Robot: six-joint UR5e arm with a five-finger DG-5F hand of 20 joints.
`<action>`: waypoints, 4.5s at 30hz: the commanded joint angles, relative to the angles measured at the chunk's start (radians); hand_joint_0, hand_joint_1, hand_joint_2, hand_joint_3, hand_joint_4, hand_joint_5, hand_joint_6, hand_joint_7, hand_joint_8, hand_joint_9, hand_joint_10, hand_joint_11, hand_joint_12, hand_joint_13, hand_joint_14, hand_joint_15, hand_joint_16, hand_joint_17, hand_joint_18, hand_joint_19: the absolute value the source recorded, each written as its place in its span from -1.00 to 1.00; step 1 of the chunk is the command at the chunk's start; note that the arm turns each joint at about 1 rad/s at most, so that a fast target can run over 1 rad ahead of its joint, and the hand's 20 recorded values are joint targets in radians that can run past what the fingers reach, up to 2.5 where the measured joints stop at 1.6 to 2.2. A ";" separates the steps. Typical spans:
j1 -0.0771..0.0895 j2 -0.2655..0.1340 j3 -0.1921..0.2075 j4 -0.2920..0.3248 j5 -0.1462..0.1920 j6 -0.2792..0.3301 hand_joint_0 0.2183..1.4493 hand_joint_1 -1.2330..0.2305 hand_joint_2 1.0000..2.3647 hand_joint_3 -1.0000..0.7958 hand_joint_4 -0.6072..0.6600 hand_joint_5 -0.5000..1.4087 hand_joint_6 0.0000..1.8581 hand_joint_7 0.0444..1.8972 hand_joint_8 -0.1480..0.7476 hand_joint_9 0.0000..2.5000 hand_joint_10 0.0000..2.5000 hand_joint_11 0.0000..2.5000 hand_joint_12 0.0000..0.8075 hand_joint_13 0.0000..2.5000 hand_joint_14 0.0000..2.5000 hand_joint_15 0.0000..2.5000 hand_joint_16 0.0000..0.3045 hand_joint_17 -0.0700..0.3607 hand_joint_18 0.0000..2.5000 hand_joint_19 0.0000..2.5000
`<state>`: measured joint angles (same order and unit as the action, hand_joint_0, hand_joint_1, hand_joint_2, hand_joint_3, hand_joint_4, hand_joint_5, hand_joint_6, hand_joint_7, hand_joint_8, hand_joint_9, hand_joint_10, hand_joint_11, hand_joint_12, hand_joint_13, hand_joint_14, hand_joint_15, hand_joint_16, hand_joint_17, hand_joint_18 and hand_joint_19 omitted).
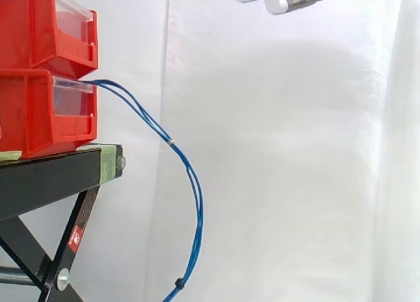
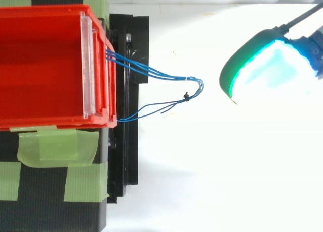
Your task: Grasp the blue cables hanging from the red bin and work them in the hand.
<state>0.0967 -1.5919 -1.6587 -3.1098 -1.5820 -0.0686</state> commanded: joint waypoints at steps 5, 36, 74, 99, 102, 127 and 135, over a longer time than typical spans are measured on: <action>0.000 0.000 -0.030 -0.055 0.014 -0.027 -0.21 -0.11 -1.00 -0.94 0.12 -0.78 -1.00 -0.38 -0.20 -0.90 -1.00 -1.00 -0.18 -1.00 -0.99 -0.81 -0.67 -0.15 -1.00 -0.75; 0.072 -0.232 -0.579 0.950 0.521 0.247 -0.22 -0.11 -1.00 -0.94 0.16 -0.71 -0.99 -0.32 -0.17 -0.86 -1.00 -0.95 -0.17 -0.97 -0.99 -0.79 -0.67 -0.14 -1.00 -0.72; 0.133 -0.467 -0.253 0.801 0.438 0.202 -0.22 -0.13 -1.00 -0.94 0.18 -0.64 -0.99 -0.28 -0.08 -0.73 -1.00 -0.81 -0.12 -0.86 -0.99 -0.74 -0.65 -0.12 -0.98 -0.67; 0.140 -0.511 -0.245 0.783 0.384 0.277 -0.21 -0.13 -1.00 -0.94 0.21 -0.61 -0.99 -0.25 0.01 -0.56 -0.99 -0.56 -0.02 -0.65 -0.99 -0.57 -0.64 -0.10 -0.76 -0.56; 0.140 -0.511 -0.243 0.755 0.381 0.294 -0.21 -0.13 -1.00 -0.94 0.21 -0.61 -0.99 -0.25 0.02 -0.53 -0.99 -0.53 -0.01 -0.63 -0.98 -0.56 -0.64 -0.10 -0.74 -0.55; 0.129 -0.412 -0.208 0.582 0.326 0.237 -0.20 -0.12 -1.00 -0.94 0.22 -0.59 -0.99 -0.23 0.06 -0.42 -0.98 -0.23 0.11 -0.31 -0.98 -0.20 -0.63 -0.09 -0.56 -0.41; 0.127 -0.387 -0.208 0.576 0.326 0.225 -0.19 -0.12 -1.00 -0.94 0.24 -0.59 -0.99 -0.23 0.07 -0.30 -0.99 0.04 0.05 -0.08 -0.99 0.16 -0.61 -0.06 -0.36 -0.14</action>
<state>0.2255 -1.9938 -1.8667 -2.5287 -1.2559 0.1641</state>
